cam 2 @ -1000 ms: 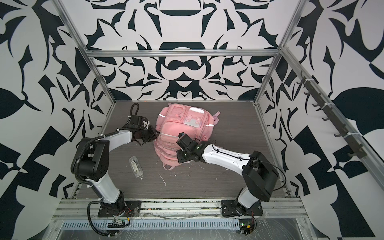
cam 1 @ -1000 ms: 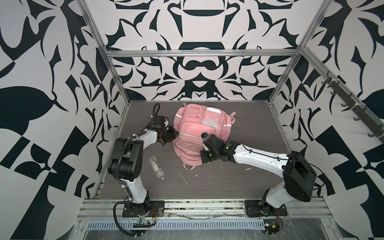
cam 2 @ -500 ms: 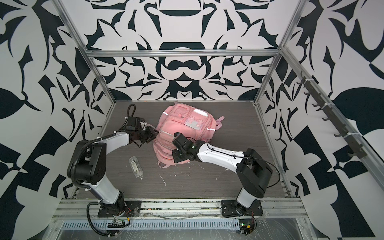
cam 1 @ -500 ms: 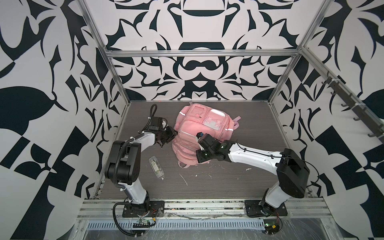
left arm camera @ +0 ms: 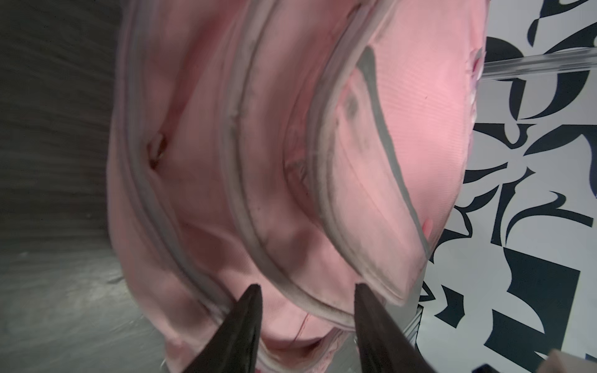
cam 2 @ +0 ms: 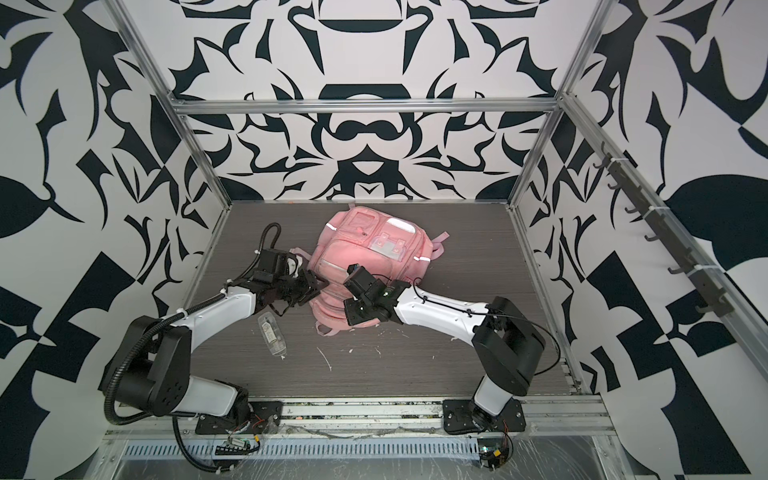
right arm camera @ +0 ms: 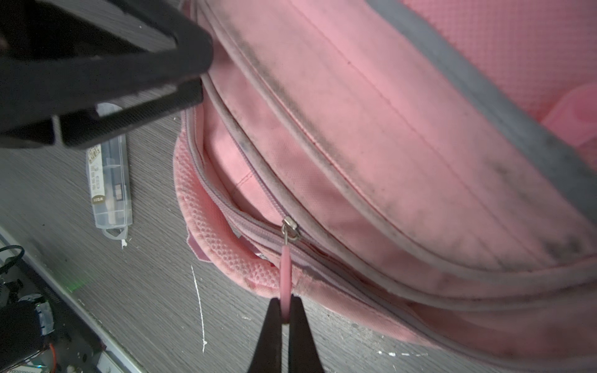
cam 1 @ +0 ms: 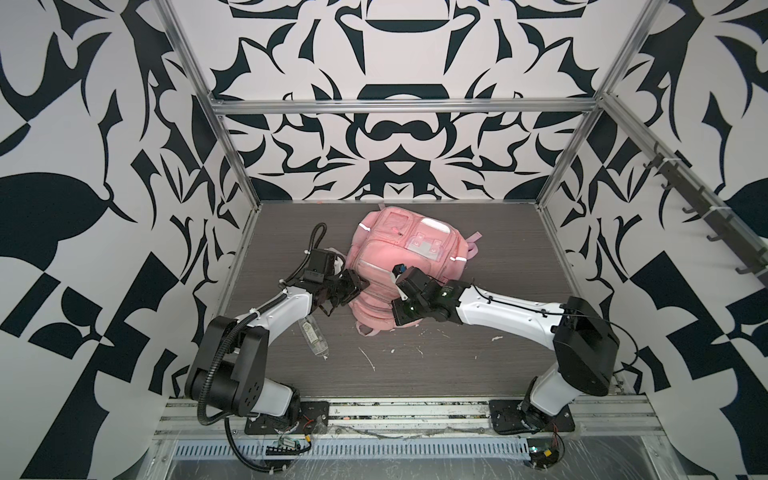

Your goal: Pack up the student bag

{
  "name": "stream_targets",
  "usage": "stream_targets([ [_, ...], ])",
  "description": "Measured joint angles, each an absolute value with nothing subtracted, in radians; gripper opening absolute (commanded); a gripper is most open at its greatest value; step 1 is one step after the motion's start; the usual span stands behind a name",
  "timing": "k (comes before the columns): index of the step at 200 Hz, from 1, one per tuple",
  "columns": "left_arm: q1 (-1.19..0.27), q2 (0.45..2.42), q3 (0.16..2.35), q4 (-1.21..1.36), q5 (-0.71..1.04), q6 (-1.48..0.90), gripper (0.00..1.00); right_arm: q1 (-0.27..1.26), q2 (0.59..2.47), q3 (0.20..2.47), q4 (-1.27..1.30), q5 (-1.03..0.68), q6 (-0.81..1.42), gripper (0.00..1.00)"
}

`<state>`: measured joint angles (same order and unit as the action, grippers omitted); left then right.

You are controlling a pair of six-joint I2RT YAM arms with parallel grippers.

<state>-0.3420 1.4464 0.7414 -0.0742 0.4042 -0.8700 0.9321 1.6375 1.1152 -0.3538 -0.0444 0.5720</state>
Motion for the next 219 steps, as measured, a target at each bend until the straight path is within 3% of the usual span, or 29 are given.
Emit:
stream_targets([
  [84,-0.393,1.51,0.727,0.009,0.401,-0.923,0.48,0.932,1.637,1.115,-0.354,-0.044,0.572,0.0],
  [110,-0.393,1.54,0.733,0.02,0.402,-0.926,0.39,0.934,1.632,1.115,-0.355,-0.044,0.572,0.0],
  [126,-0.393,1.554,0.743,0.019,0.402,-0.923,0.27,0.934,1.623,1.115,-0.356,-0.042,0.572,0.0],
  [156,-0.393,1.559,0.754,0.015,0.405,-0.925,0.13,0.934,1.619,1.115,-0.361,-0.039,0.572,0.0],
  [219,-0.364,1.549,0.781,-0.035,0.41,-0.89,0.08,0.939,1.614,1.105,-0.361,-0.029,0.567,0.0],
])
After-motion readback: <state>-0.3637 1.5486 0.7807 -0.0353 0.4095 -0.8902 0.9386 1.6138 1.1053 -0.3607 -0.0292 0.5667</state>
